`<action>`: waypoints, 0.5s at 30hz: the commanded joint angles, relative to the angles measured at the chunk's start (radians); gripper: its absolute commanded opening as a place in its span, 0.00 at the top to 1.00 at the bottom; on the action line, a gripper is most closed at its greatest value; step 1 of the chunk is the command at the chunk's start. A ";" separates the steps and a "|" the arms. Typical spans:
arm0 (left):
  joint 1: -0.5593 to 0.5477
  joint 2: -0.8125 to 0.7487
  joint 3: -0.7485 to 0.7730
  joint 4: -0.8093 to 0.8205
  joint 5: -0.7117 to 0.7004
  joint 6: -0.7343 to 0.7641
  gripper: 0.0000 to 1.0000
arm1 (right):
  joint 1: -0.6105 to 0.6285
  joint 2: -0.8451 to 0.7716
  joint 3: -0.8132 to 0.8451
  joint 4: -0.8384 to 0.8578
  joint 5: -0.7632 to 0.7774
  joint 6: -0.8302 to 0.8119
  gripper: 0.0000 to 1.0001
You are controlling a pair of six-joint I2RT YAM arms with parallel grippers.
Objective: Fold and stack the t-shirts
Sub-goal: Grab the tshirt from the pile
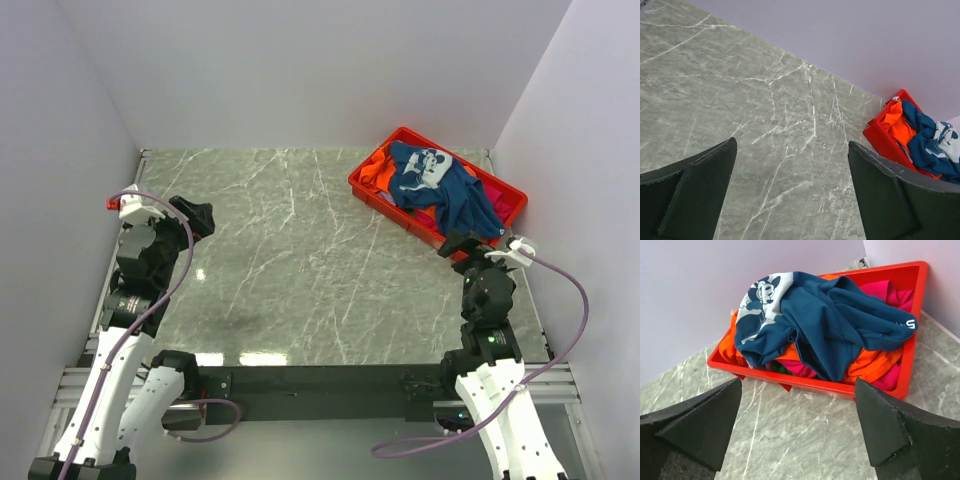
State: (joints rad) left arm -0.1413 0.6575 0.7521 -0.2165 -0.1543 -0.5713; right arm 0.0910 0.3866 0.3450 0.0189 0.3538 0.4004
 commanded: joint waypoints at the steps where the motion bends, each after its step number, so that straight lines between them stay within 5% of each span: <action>1: -0.009 -0.007 0.029 -0.007 -0.022 -0.016 0.01 | 0.000 0.005 0.064 -0.011 0.011 0.002 0.00; 10: -0.011 0.073 0.240 -0.246 0.117 0.059 0.01 | -0.002 0.127 0.254 -0.145 0.001 -0.023 0.00; 15: -0.011 0.074 0.216 -0.238 0.113 0.087 0.01 | 0.000 0.391 0.452 -0.258 -0.019 -0.028 0.00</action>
State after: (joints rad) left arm -0.1486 0.7345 0.9657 -0.4160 -0.0635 -0.5236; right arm 0.0910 0.6441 0.6800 -0.1577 0.3492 0.3916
